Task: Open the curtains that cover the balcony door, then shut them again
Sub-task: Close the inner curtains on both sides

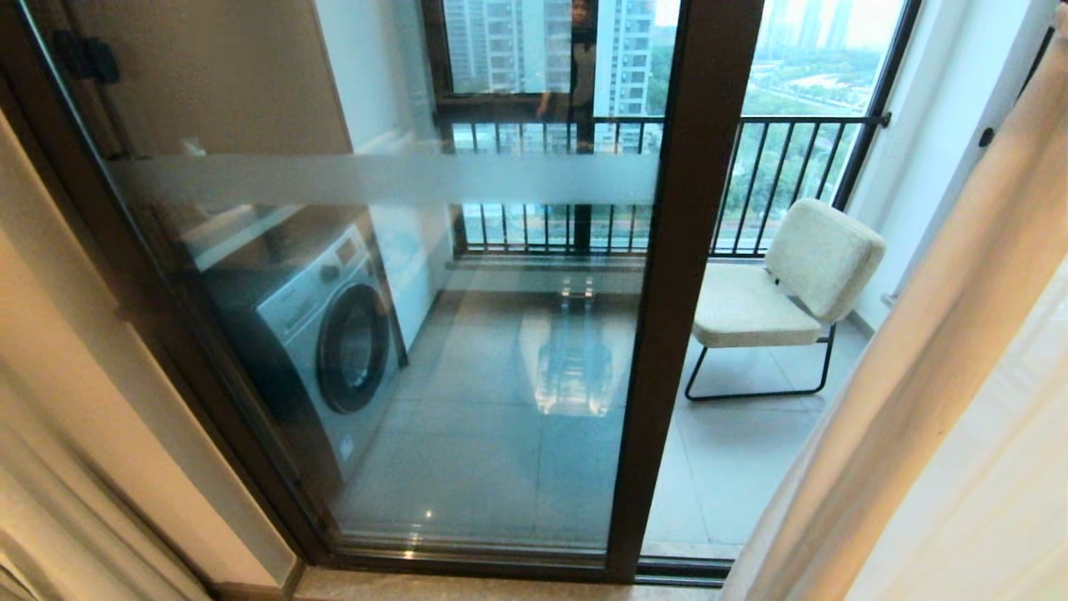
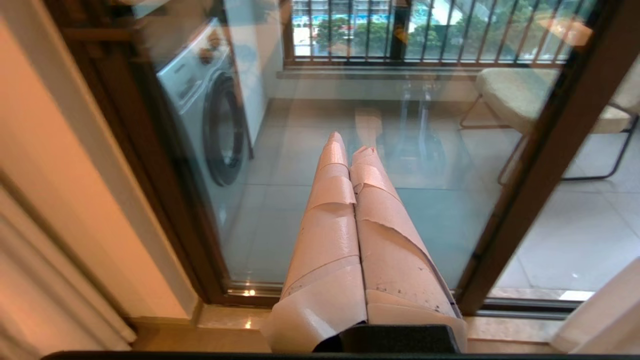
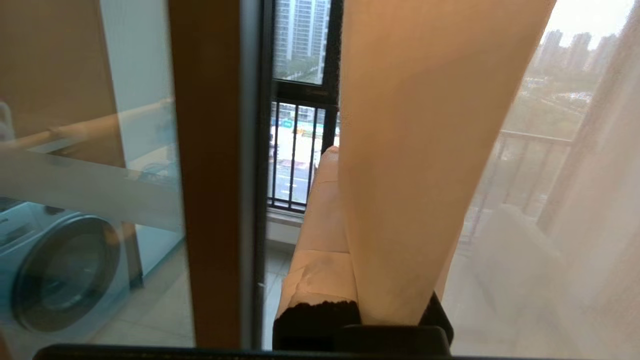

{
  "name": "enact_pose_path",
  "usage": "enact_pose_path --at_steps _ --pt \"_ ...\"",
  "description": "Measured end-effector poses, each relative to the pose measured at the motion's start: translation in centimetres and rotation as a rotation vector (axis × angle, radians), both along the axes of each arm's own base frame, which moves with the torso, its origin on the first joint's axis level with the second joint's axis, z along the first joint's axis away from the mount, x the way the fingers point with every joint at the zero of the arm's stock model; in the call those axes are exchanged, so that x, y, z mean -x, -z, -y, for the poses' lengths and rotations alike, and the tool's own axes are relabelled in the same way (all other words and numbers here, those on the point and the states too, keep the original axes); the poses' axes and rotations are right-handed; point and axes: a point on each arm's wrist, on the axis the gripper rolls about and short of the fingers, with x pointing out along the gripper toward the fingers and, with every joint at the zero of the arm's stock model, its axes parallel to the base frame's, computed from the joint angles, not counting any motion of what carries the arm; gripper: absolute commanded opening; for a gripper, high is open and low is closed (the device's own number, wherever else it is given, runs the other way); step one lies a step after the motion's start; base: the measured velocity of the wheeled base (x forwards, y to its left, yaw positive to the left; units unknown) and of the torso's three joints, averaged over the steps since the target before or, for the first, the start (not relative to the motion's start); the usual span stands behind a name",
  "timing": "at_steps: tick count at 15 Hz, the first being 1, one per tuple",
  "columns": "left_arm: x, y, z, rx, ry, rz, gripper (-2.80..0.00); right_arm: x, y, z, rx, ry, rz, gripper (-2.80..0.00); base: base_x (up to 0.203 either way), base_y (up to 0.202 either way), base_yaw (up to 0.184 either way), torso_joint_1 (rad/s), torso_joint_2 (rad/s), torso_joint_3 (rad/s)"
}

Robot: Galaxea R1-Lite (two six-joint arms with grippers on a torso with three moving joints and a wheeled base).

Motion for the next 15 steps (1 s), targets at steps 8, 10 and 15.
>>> enact_pose_path --at_steps 8,10,15 --pt "0.0 0.01 0.0 -0.001 -0.001 -0.001 -2.8 -0.03 0.07 -0.01 -0.001 -0.001 -0.003 -2.8 0.0 0.102 0.002 0.001 0.0 0.002" --pt "0.0 0.0 0.0 -0.001 0.0 0.0 -2.8 -0.03 0.08 0.03 -0.001 0.001 -0.004 -2.8 0.0 0.0 0.0 0.0 0.0 0.0" --pt "0.0 0.0 0.0 -0.001 -0.001 0.0 -2.8 -0.05 0.04 0.01 -0.001 -0.001 -0.002 -2.8 0.0 0.0 0.0 0.0 0.0 0.0"
